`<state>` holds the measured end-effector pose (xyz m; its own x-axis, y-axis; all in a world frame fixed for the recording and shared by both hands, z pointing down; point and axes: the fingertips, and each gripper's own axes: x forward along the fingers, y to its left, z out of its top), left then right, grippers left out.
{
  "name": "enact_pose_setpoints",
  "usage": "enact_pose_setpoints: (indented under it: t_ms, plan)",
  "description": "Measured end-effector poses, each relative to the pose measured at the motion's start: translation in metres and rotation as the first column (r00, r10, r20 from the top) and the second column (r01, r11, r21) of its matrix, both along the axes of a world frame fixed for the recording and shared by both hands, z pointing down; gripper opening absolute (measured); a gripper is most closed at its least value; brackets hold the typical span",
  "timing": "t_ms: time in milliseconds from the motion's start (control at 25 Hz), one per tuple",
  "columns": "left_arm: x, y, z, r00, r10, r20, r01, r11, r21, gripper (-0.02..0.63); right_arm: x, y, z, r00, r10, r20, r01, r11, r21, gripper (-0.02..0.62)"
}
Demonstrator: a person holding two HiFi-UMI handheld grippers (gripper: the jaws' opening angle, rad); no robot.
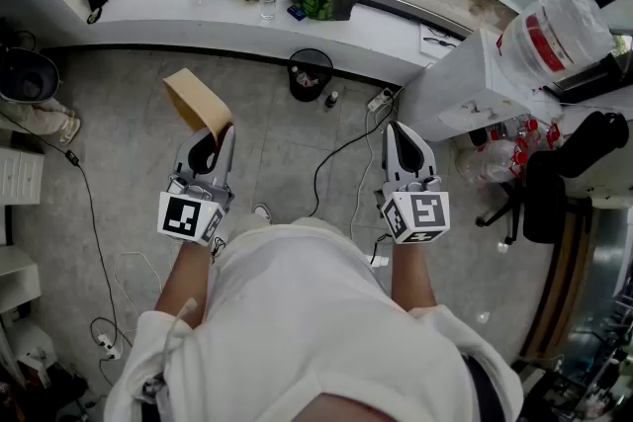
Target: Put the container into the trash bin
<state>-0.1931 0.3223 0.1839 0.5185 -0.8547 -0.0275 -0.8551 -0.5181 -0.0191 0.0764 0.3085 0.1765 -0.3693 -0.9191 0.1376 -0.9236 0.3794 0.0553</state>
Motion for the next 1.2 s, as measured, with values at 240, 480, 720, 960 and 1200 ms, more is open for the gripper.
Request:
enact_pose_setpoints:
  t_ms: [240,480,720,960,1200]
  plan:
    - [0.002,0.002,0.004,1.0,0.004,-0.001,-0.004,1.0,-0.003,0.031,0.0,0.001,0.006,1.0,0.0,-0.003,-0.001,1.0,-0.008,-0.002]
    - [-0.016,0.004,0.007,1.0,-0.002,-0.021,0.002,1.0,-0.009,0.031,-0.021,-0.002,0.008,1.0,-0.024,-0.012,0.024,0.999,-0.036,-0.001]
    - [-0.054,0.01,0.027,0.998,0.011,-0.063,-0.013,0.999,-0.039,0.031,-0.072,0.002,0.017,0.997,-0.058,0.043,0.062,0.994,-0.088,0.002]
    - [-0.064,0.007,0.044,0.995,0.065,-0.078,-0.071,0.994,-0.077,0.031,-0.097,0.013,0.023,0.999,-0.035,0.023,0.037,0.993,-0.114,0.002]
    - [-0.056,-0.013,0.055,0.991,0.112,-0.074,-0.118,0.989,-0.086,0.031,-0.096,0.001,0.029,0.999,-0.038,0.019,0.04,0.992,-0.119,0.002]
